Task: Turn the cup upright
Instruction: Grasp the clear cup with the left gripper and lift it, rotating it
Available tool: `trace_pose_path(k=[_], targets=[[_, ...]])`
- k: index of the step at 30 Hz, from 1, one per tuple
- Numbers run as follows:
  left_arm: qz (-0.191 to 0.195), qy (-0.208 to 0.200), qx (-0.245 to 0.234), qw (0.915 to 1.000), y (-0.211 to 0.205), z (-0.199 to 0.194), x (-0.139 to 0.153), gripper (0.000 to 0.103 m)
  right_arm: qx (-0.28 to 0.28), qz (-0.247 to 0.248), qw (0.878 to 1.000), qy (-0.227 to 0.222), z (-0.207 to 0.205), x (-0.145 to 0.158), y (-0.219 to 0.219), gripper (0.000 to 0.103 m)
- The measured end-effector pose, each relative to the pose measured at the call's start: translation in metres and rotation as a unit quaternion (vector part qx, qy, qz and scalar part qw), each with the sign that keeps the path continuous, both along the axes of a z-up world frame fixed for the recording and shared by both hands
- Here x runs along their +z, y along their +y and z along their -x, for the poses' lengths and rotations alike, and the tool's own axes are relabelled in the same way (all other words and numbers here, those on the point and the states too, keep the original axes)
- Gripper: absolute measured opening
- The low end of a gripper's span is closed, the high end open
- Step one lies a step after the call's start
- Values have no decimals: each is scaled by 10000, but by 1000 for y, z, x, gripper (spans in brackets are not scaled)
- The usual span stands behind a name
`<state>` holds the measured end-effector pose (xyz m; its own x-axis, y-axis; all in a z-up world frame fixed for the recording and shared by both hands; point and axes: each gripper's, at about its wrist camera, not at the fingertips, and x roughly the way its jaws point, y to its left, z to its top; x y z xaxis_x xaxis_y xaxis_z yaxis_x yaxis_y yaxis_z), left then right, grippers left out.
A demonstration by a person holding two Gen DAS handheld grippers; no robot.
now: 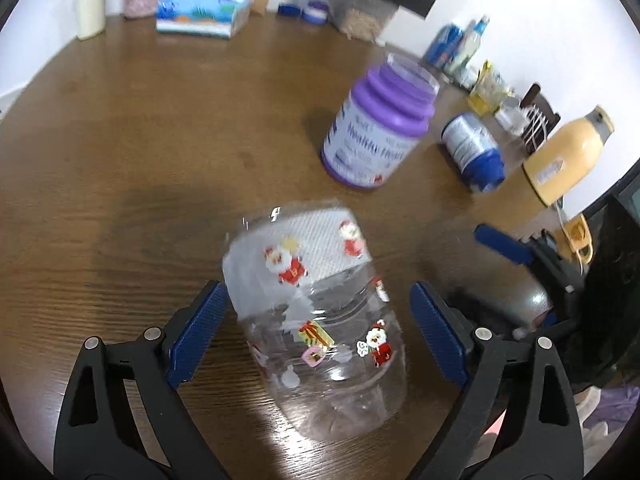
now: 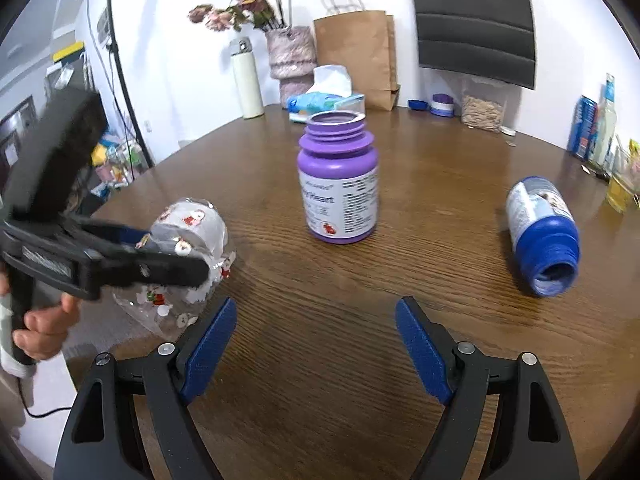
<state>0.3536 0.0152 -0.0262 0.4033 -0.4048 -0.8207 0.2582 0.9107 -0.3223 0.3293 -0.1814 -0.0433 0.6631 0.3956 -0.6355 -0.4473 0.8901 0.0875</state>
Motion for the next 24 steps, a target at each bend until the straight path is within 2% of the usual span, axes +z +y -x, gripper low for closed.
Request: trace_pose_path(k=[1, 3, 9, 11, 14, 17, 20, 24], targets=[[-89, 4, 4, 10000, -1, 0, -3, 78, -19, -43, 10000, -11, 2, 1, -4, 86], [-180, -107, 4, 9998, -1, 2, -3, 74, -24, -58, 10000, -10, 3, 1, -8, 86], [-297, -749, 28, 9967, -4, 10, 17, 72, -16, -231, 9997, -37, 3, 2, -19, 86], [-253, -1005, 8, 9946, -7, 13, 25, 72, 25, -445, 9990, -92, 3, 7, -24, 86], [-359, -1705, -52, 9847, -12, 23, 45, 72, 243, -1097, 9936, -115, 3, 18, -33, 86], [-460, -2221, -92, 9739, -14, 26, 61, 72, 453, -1576, 9864, -141, -2, 37, -34, 86], [-466, -2497, -101, 9671, -13, 24, 75, 72, 894, -2031, 9750, -59, -18, 66, -24, 86], [-301, -3217, -143, 9463, -11, 24, 101, 72, 1358, -2384, 9616, 100, -46, 101, 3, 86]])
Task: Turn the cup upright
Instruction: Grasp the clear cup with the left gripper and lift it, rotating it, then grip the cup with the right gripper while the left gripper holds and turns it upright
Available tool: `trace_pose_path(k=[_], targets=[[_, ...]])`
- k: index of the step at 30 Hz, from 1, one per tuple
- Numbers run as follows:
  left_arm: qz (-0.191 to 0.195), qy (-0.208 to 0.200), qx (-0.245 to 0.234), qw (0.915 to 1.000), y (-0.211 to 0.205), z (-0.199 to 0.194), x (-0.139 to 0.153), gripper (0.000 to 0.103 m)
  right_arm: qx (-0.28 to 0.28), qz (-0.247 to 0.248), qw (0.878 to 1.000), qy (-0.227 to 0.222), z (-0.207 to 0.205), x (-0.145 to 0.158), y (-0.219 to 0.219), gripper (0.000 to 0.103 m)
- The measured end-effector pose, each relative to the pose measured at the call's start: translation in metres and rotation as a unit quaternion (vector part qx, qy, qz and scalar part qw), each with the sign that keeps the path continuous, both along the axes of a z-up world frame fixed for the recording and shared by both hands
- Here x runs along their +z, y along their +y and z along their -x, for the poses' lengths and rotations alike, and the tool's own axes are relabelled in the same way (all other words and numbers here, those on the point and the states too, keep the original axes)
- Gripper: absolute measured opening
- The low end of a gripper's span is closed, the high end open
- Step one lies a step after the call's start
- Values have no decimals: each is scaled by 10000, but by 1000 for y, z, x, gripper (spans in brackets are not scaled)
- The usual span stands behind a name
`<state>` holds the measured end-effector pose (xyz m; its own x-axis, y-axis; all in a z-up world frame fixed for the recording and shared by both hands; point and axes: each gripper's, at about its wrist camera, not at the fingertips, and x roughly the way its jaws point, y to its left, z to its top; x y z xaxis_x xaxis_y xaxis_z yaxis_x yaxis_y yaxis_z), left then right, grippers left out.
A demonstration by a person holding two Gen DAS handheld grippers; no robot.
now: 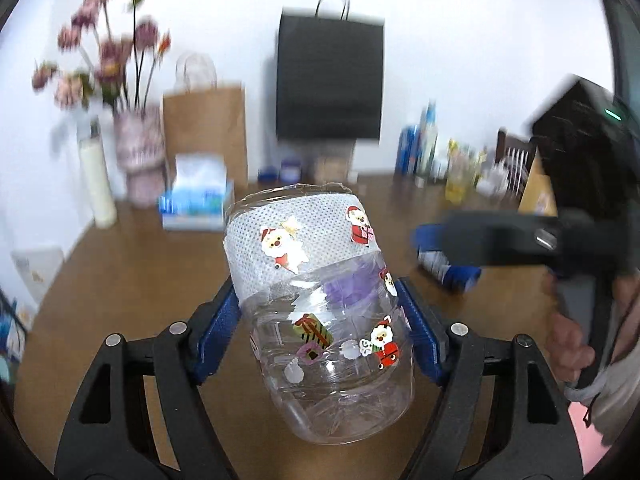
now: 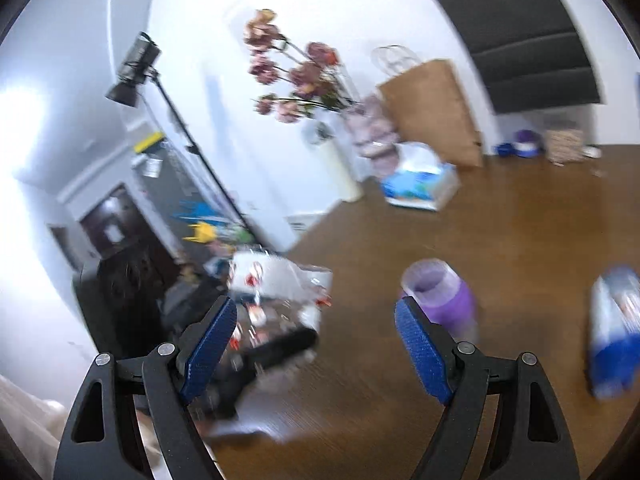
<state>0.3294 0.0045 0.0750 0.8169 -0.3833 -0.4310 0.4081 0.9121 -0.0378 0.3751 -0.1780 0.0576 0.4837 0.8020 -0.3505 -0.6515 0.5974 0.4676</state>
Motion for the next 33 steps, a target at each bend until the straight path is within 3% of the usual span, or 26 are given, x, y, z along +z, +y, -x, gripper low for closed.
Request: trace_pose_path(k=[2, 6, 7, 8, 11, 13, 15, 16, 19, 23, 26, 30, 33], targets=[[62, -518, -55, 9986, 3, 1, 12, 72, 418, -177, 9989, 109, -20, 14, 17, 86], [-39, -926, 15, 9957, 4, -13, 19, 72, 1220, -604, 9876, 781, -67, 23, 49, 86], [-43, -958, 74, 9954, 6, -20, 19, 75, 1317, -715, 9843, 928, -79, 23, 55, 73], [52, -931, 146, 9955, 12, -30, 19, 74, 1387, -741, 9829, 953, -85, 24, 59, 72], [343, -711, 169, 9967, 26, -54, 15, 75, 1343, -306, 9893, 491, -93, 37, 79, 67], [349, -654, 256, 9969, 32, -70, 15, 75, 1128, 389, 9926, -217, -90, 48, 96, 66], [413, -622, 265, 9969, 37, -80, 13, 74, 812, 1142, 9846, -1041, -82, 55, 112, 67], [521, -574, 205, 9968, 40, -87, 13, 64, 654, 1512, 9750, -1493, -76, 54, 123, 68], [623, -473, 307, 9965, 43, -100, 7, 58, 453, 1780, 9600, -2115, -76, 45, 136, 70], [531, -303, 428, 9972, 40, -112, -9, 58, 525, 1538, 9661, -2009, -96, 28, 129, 70], [450, -126, 432, 9980, 36, -116, -22, 57, 577, 1443, 9735, -1678, -112, 9, 123, 70], [426, -105, 326, 9985, 28, -107, -28, 58, 355, 1797, 9657, -1843, -96, 5, 121, 71], [275, -64, 263, 9993, 19, -93, -33, 58, 188, 1841, 9662, -1796, -78, 0, 114, 71]])
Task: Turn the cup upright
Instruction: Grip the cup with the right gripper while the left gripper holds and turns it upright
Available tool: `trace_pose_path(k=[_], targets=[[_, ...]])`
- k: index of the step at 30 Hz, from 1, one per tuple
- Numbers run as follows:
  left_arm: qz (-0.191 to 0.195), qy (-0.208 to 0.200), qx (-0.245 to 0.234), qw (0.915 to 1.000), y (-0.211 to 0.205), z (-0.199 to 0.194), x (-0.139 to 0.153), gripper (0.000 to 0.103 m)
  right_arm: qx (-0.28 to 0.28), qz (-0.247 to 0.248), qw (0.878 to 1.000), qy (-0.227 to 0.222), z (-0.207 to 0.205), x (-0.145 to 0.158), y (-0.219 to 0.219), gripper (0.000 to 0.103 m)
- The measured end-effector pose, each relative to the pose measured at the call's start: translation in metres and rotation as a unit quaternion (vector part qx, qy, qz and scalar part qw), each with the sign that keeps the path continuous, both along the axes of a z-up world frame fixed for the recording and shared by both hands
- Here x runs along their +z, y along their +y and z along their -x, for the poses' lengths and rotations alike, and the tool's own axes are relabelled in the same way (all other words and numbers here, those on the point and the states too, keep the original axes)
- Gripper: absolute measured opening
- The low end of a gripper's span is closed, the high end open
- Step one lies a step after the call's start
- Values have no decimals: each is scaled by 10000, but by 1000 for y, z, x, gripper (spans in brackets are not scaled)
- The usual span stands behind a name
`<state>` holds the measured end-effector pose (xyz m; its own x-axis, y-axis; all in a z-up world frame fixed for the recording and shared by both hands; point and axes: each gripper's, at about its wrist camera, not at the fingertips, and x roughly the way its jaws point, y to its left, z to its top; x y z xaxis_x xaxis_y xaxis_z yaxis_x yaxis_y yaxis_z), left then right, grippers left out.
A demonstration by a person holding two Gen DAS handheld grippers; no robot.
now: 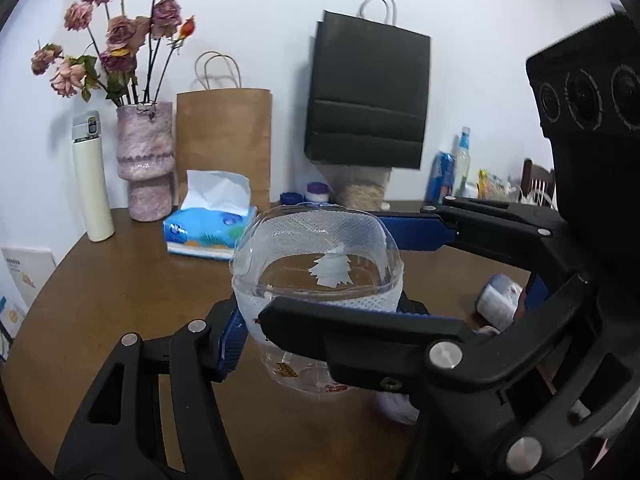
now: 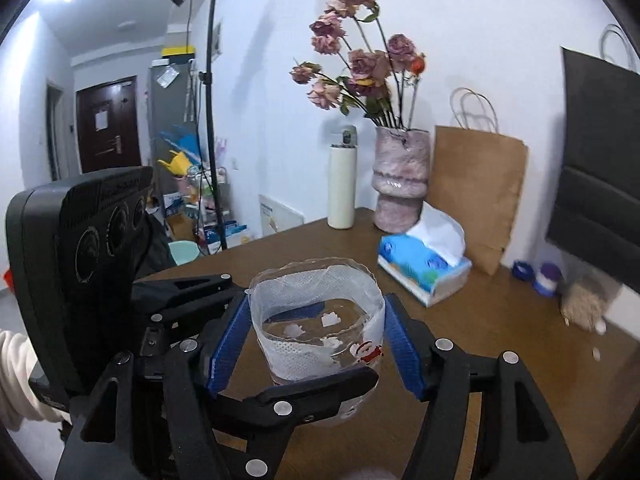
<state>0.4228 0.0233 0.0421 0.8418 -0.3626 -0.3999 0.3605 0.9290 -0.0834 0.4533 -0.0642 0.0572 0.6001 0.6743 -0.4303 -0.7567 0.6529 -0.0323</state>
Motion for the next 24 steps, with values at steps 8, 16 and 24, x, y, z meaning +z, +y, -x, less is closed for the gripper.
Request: trace_pose_path(k=[8, 16, 24], targets=[[-188, 193, 123, 9996, -10, 32, -11, 58, 272, -444, 9963, 690, 16, -25, -22, 74], [-134, 300, 183, 9993, -7, 64, -14, 58, 411, -331, 9954, 797, 47, -31, -19, 72], [-435, 594, 82, 9972, -26, 111, -27, 59, 423, -226, 9935, 1036, 97, -44, -31, 71]])
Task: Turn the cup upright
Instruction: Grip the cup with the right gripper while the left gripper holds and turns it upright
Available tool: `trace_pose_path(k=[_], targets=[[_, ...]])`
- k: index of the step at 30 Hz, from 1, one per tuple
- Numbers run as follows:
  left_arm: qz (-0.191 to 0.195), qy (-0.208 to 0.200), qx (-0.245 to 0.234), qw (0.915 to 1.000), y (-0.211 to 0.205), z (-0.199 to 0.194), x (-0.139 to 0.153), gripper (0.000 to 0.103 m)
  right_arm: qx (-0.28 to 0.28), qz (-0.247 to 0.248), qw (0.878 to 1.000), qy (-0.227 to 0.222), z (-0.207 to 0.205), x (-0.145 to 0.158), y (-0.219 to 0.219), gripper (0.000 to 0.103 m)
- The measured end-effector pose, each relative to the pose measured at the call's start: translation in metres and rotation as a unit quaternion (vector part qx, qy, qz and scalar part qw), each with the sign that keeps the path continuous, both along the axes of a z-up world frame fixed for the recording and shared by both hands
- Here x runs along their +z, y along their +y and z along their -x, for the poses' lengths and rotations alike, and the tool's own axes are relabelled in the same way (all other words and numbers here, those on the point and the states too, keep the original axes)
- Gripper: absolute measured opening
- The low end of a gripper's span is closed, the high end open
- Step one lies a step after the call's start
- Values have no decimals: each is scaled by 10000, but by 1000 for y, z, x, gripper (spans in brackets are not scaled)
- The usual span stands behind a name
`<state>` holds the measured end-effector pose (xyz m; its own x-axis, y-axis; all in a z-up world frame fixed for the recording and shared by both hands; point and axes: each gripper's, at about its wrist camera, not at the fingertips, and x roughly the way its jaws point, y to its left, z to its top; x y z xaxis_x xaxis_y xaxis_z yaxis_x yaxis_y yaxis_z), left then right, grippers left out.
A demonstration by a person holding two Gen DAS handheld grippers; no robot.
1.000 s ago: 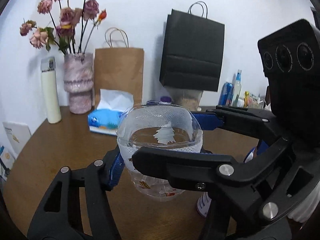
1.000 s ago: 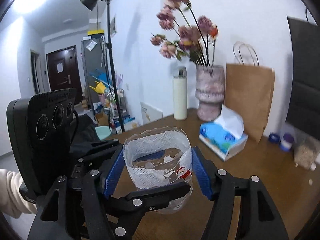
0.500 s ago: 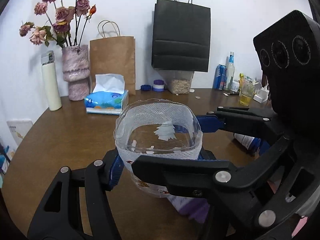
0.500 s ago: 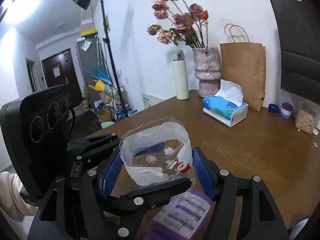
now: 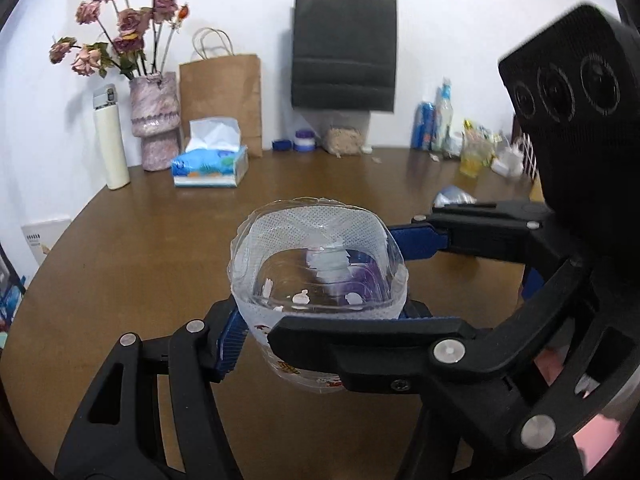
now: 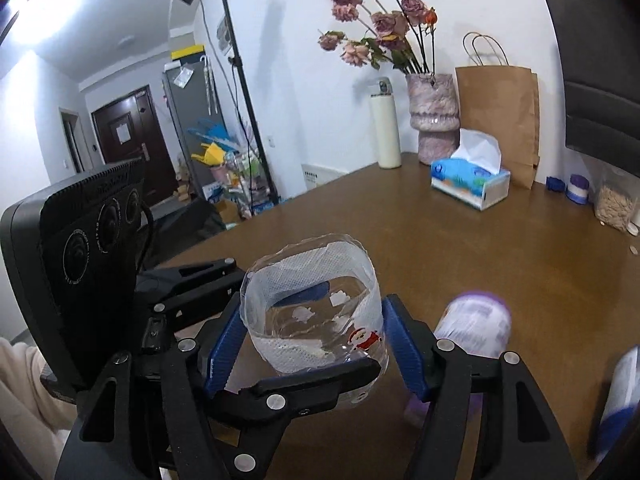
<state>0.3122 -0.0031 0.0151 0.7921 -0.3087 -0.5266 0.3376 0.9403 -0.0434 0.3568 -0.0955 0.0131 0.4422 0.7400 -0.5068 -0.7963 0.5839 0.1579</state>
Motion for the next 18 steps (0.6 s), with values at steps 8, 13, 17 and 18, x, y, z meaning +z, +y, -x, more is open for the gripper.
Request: trace_pose_path(k=[8, 13, 17, 18], targets=[[-143, 391, -127, 9991, -12, 19, -22, 59, -132, 148, 9997, 172, 27, -26, -10, 71], [-50, 537, 17, 9985, -9, 23, -32, 72, -170, 179, 9997, -47, 38, -31, -10, 72], [-212, 446, 134, 9987, -11, 28, -30, 82, -329, 215, 9992, -74, 42, -31, -14, 80], [-197, 377, 129, 9990, -11, 32, -28, 88, -384, 219, 9990, -115, 44, -30, -17, 81]])
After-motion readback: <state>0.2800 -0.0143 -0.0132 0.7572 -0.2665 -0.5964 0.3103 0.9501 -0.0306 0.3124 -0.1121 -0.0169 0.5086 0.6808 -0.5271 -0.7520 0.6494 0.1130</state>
